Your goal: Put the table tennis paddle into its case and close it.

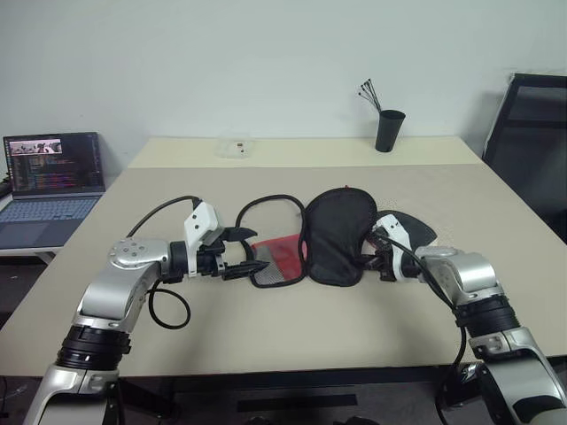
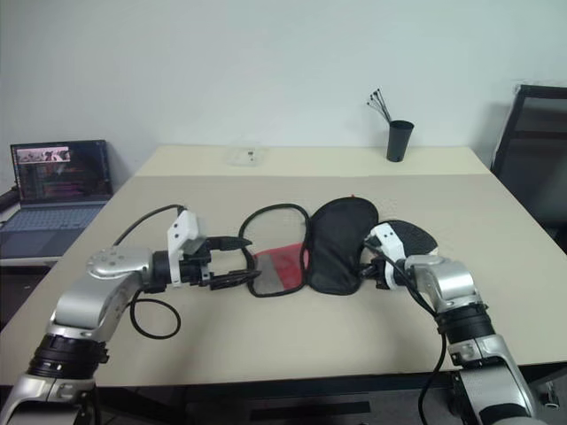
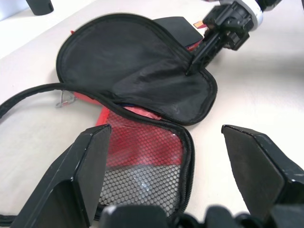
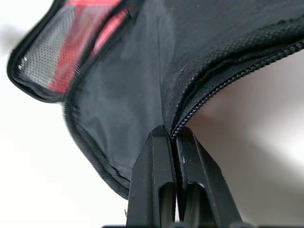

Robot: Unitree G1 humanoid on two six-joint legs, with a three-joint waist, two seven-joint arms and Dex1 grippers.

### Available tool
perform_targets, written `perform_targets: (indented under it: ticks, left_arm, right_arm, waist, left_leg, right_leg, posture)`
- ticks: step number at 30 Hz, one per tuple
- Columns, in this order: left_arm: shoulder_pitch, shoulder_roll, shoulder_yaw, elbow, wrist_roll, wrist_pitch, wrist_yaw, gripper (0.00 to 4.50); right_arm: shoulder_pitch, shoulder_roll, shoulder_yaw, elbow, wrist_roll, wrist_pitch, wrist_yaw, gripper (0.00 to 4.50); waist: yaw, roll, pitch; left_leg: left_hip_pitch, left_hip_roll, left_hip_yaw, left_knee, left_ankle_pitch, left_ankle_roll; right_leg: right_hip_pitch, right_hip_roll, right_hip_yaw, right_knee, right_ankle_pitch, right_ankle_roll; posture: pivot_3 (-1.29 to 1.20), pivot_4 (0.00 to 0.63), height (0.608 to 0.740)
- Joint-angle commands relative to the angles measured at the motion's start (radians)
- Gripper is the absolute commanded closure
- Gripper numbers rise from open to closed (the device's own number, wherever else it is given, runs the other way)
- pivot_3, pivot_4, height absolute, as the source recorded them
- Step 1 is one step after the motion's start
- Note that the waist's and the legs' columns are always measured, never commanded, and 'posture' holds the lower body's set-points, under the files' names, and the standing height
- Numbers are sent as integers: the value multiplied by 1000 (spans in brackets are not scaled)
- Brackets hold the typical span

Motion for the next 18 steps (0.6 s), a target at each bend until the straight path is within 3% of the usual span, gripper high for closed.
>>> perform_targets:
  ticks: [1, 11, 14, 18]
  left_arm:
    - [-25, 3, 5, -18, 1, -12, -4, 425]
    - [-4, 9, 16, -39, -2, -5, 5, 425]
    - [-3, 10, 16, -39, -2, -4, 6, 425]
    - [-4, 12, 16, -39, -1, -3, 5, 425]
  right_arm:
    - [-11, 9, 7, -2, -21, -37, -18, 4471]
    - [-65, 49, 5, 60, -50, -117, -34, 4471]
    - [-85, 57, 5, 88, -59, -138, -39, 3858]
    - [-93, 57, 9, 94, -65, -150, -28, 2493]
  waist:
    - [0, 0, 0]
    - [-1, 0, 0]
    - [-1, 0, 0]
    - [0, 0, 0]
  left_leg:
    - [0, 0, 0, 0, 0, 0]
    - [0, 0, 0, 0, 0, 0]
    - [0, 0, 0, 0, 0, 0]
    - [0, 0, 0, 0, 0, 0]
  right_leg:
    - [0, 0, 0, 0, 0, 0]
    - [0, 0, 0, 0, 0, 0]
    - [0, 0, 0, 0, 0, 0]
    - [0, 0, 0, 0, 0, 0]
  posture:
    - [0, 150, 740]
    - [0, 150, 740]
    - [0, 150, 740]
    - [0, 150, 740]
